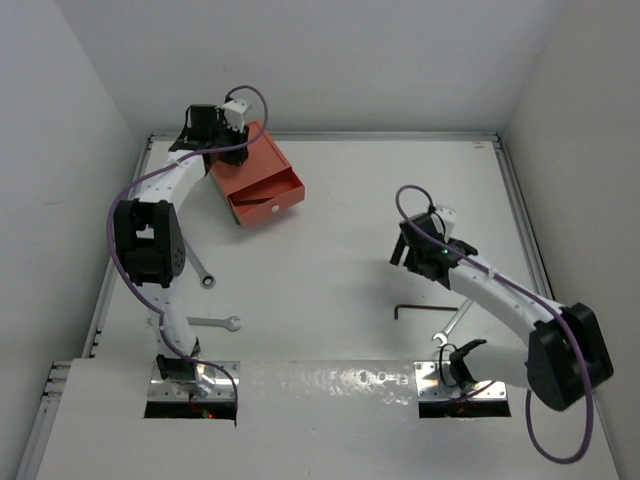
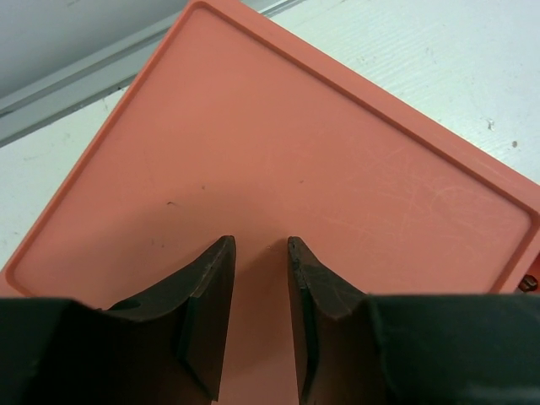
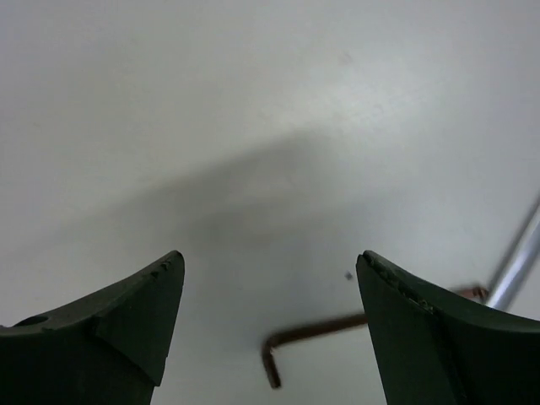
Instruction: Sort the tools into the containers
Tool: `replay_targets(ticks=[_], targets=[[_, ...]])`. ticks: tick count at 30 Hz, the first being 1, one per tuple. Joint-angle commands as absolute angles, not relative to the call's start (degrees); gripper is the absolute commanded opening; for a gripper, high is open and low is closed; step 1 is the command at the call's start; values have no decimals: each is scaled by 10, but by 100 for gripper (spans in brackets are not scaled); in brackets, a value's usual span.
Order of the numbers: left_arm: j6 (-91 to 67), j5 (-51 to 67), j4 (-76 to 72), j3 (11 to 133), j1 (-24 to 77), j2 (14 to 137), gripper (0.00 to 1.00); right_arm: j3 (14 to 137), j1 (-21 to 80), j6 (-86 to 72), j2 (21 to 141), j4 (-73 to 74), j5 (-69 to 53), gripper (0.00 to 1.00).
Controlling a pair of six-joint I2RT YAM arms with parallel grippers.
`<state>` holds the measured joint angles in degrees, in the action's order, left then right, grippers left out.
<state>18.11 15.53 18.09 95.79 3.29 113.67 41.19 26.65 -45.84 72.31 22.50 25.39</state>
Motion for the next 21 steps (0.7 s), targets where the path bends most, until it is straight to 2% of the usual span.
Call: replay_targets(ticks=[1, 5, 11, 15, 21], targets=[[173, 174, 199, 970, 37, 1128, 30, 362, 274, -672, 670, 373, 353, 82], [174, 173, 196, 956, 38, 1122, 30, 325, 272, -830, 673, 383, 346, 77], [170, 178, 181, 926, 37, 1096, 30, 298, 272, -950, 693, 412, 342, 72], [167, 179, 177, 911, 38, 1087, 30, 280, 272, -975, 696, 375, 350, 66], [169, 177, 182, 914, 38, 1083, 30, 263, 272, -996, 728, 343, 298, 65]])
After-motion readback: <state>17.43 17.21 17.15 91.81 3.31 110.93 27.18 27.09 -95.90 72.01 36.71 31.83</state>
